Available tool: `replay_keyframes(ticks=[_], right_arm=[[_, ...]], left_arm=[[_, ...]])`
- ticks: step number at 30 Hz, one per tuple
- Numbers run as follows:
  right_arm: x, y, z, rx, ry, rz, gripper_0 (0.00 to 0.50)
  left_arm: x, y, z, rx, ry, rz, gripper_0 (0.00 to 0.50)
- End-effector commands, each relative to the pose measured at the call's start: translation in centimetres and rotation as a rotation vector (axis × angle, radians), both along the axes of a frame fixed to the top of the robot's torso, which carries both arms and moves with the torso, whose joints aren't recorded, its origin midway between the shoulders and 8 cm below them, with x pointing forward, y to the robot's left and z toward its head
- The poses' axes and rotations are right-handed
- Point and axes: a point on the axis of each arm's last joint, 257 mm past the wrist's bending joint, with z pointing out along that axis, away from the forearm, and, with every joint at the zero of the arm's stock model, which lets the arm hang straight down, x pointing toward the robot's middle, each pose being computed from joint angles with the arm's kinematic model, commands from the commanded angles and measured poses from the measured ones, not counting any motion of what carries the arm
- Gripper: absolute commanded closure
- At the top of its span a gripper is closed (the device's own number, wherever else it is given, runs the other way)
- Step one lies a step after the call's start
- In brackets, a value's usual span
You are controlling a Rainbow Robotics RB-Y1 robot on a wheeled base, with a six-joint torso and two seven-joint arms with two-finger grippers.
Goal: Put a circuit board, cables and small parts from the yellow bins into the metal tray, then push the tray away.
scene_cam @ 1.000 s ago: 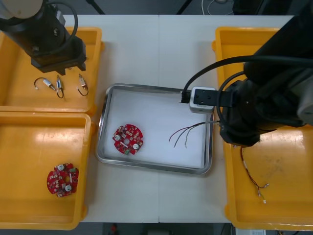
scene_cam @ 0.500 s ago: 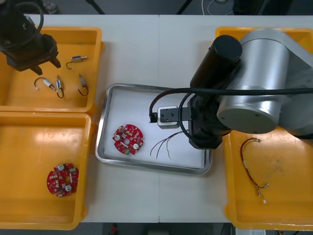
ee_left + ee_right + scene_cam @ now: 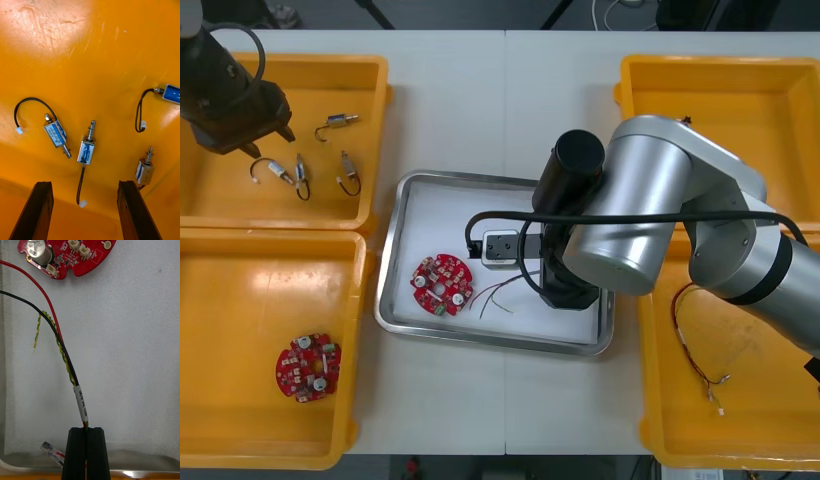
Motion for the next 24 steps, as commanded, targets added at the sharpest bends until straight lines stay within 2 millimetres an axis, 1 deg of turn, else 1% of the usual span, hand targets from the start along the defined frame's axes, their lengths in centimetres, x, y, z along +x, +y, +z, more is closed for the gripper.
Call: replay_keyframes(ticks=[1,4,6,9,14,15,16,17,18,19,20,24], right_arm=[[-0.5,0.9,-2.2,-0.022,-0.027,0.052,0.5],[-0.4,0.6,-4.0,-0.029,-0.006,0.038,0.5],[-0.4,0.5,-4.6,-0.028,0.01,0.031,0.5],[-0.6,0.6,-5.2,-0.027,0.03,0.025,0.5],[-0.7,0.9,-5.2,-0.023,0.033,0.021,0.5],[-0.7,0.9,-5.3,-0.021,0.034,0.02,0.426],[-0.6,0.9,-5.2,-0.02,0.032,0.017,0.19],[-0.6,0.8,-5.2,-0.019,0.031,0.014,0.113],[-0.5,0.9,-5.1,-0.017,0.029,0.01,0.011],[-0.4,0.8,-5.0,-0.015,0.028,0.007,0.0],[-0.4,0.9,-5.0,-0.013,0.029,0.007,0.0],[-0.4,1.2,-4.3,0.005,0.024,0.008,0.0]], left_arm=[[1.5,2.4,3.4,0.044,-0.07,0.044,0.0],[1.9,3.0,2.8,0.042,-0.075,0.059,0.0],[2.0,3.1,2.3,0.04,-0.075,0.061,0.0],[2.3,3.1,1.7,0.048,-0.074,0.063,0.0],[2.4,3.2,0.2,0.056,-0.061,0.067,0.0],[2.5,3.4,0.0,0.057,-0.062,0.072,0.0],[2.5,3.6,-0.3,0.055,-0.062,0.076,0.0],[2.5,3.6,-0.4,0.051,-0.062,0.078,0.0],[2.6,3.7,-0.6,0.05,-0.064,0.081,0.0],[2.7,3.9,-0.7,0.05,-0.064,0.083,0.0],[2.7,3.9,-1.0,0.047,-0.062,0.087,0.0],[2.9,4.0,-1.6,0.052,-0.068,0.092,0.0]])
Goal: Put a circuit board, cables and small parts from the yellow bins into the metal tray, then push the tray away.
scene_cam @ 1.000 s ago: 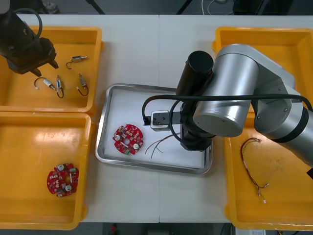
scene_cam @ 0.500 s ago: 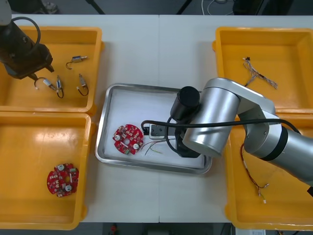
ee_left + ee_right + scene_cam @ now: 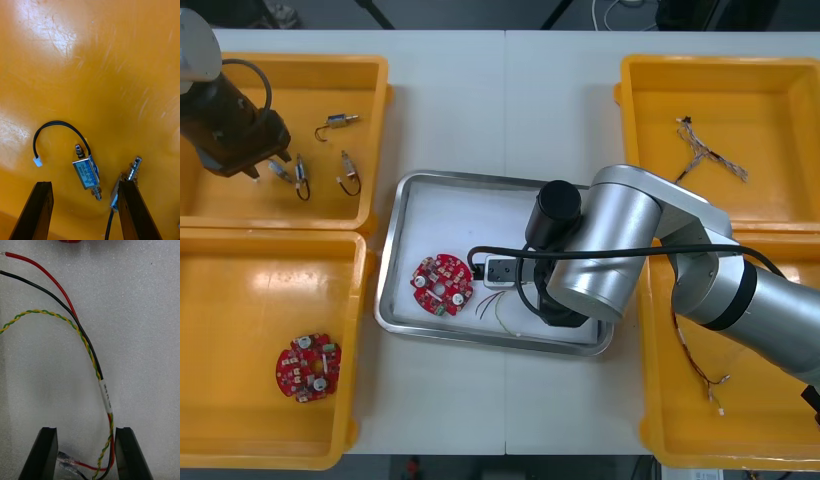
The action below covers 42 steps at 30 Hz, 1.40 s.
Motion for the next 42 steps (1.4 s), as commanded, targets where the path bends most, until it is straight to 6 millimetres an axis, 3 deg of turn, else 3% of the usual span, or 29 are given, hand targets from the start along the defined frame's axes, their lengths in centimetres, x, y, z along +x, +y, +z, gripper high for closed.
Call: replay_keyframes(ticks=[1,11,16,24,30,32,34,35,36,42], right_arm=[[-0.7,1.9,0.9,0.043,0.002,0.039,0.0],[-1.9,1.3,4.5,0.038,0.008,0.011,0.0],[-2.2,-0.4,7.2,0.025,-0.006,-0.029,0.0],[-1.4,-0.3,11.6,0.133,-0.076,-0.046,0.0],[-0.1,-2.4,14.8,0.198,-0.124,-0.106,0.0],[0.5,-4.1,15.5,0.217,-0.129,-0.147,0.0],[1.1,-5.7,16.3,0.229,-0.143,-0.189,0.0],[1.5,-6.8,16.6,0.238,-0.15,-0.218,0.0],[1.7,-7.8,17.0,0.249,-0.155,-0.244,0.0],[3.2,-12.7,19.2,0.27,-0.21,-0.365,0.0]], left_arm=[[1.7,0.9,3.1,0.028,-0.071,0.012,0.0],[1.9,1.1,0.8,0.054,-0.08,0.003,0.0],[1.6,1.3,-0.2,0.049,-0.075,0.003,0.0],[1.3,1.5,-1.7,0.039,-0.075,0.003,0.0],[1.1,1.5,-2.4,0.042,-0.07,-0.002,0.0],[1.2,1.4,-2.6,0.053,-0.073,-0.007,0.0],[1.2,1.4,-2.7,0.06,-0.074,-0.01,0.132],[1.2,1.4,-2.7,0.059,-0.073,-0.011,0.336],[1.2,1.3,-2.7,0.057,-0.074,-0.01,0.497],[1.2,1.3,-2.7,0.053,-0.074,-0.009,0.5]])
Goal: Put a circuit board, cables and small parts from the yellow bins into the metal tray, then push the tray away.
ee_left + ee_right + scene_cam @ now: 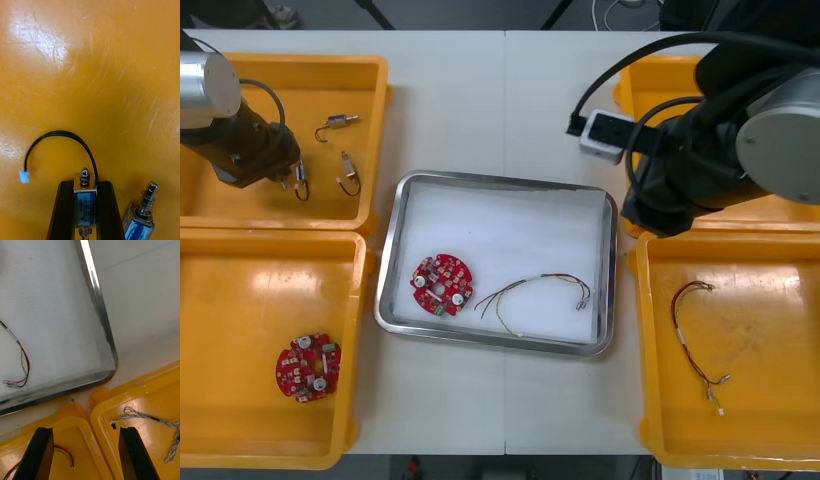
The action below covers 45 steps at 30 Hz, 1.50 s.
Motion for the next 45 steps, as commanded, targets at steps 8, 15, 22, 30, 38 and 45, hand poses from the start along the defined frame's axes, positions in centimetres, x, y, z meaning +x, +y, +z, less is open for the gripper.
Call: replay_keyframes(ticks=[8,15,22,30,38,45], right_arm=[[2.5,-9.2,3.1,0.036,-0.037,-0.25,0.0],[4.0,-13.5,3.1,0.078,-0.008,-0.383,0.0],[4.8,-17.3,2.6,0.071,0.017,-0.487,0.0],[6.6,-20.1,3.0,0.062,0.053,-0.568,0.0],[7.3,-23.3,3.4,0.107,0.088,-0.67,0.0],[8.1,-24.7,3.1,0.133,0.127,-0.722,0.0]], left_arm=[[-0.1,1.4,1.2,0.009,-0.017,0.019,0.5],[-1.6,1.5,5.5,0.019,0.003,-0.004,0.5],[-3.9,0.0,9.6,0.08,0.037,-0.074,0.5],[-7.5,-5.3,13.4,0.13,0.066,-0.218,0.5],[-9.8,-12.7,16.0,0.122,0.006,-0.419,0.5],[-12.0,-19.5,15.6,0.152,-0.033,-0.532,0.5]])
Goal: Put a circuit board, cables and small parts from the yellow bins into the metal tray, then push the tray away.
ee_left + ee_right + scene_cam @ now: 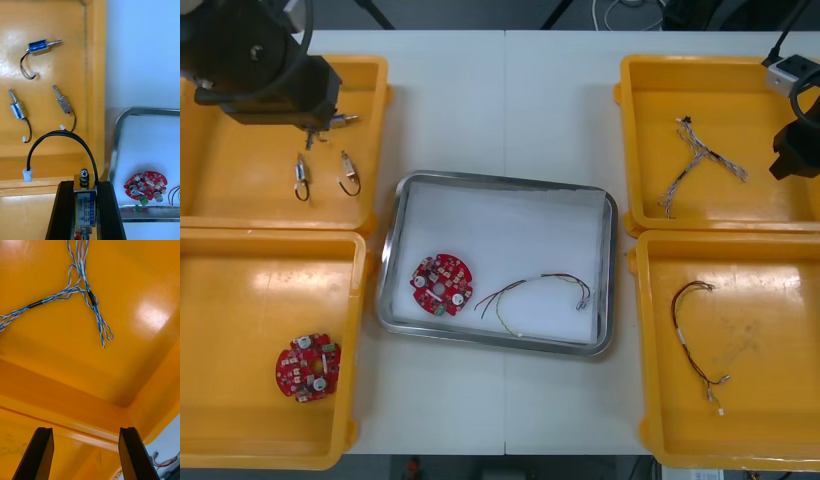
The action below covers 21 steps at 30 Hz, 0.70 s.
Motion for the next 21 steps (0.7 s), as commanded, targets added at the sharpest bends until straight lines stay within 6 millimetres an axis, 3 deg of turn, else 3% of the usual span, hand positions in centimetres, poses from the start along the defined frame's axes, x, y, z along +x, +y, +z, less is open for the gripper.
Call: replay_keyframes(ticks=[1,9,15,21], right_arm=[[1.9,-2.2,4.0,-0.015,-0.064,0.0,0.0],[4.9,-2.9,4.8,-0.032,-0.096,0.066,0.0],[6.8,-3.0,5.3,-0.053,-0.098,0.14,0.0],[8.7,-2.8,4.9,-0.093,-0.094,0.198,0.0]], left_arm=[[-1.9,-4.7,-0.7,-0.035,0.006,0.014,0.5],[-3.5,-9.7,-4.2,-0.001,0.082,-0.078,0.5],[-2.8,-13.1,-7.0,-0.005,0.104,-0.121,0.5],[-1.3,-14.5,-9.7,-0.01,0.101,-0.129,0.5]])
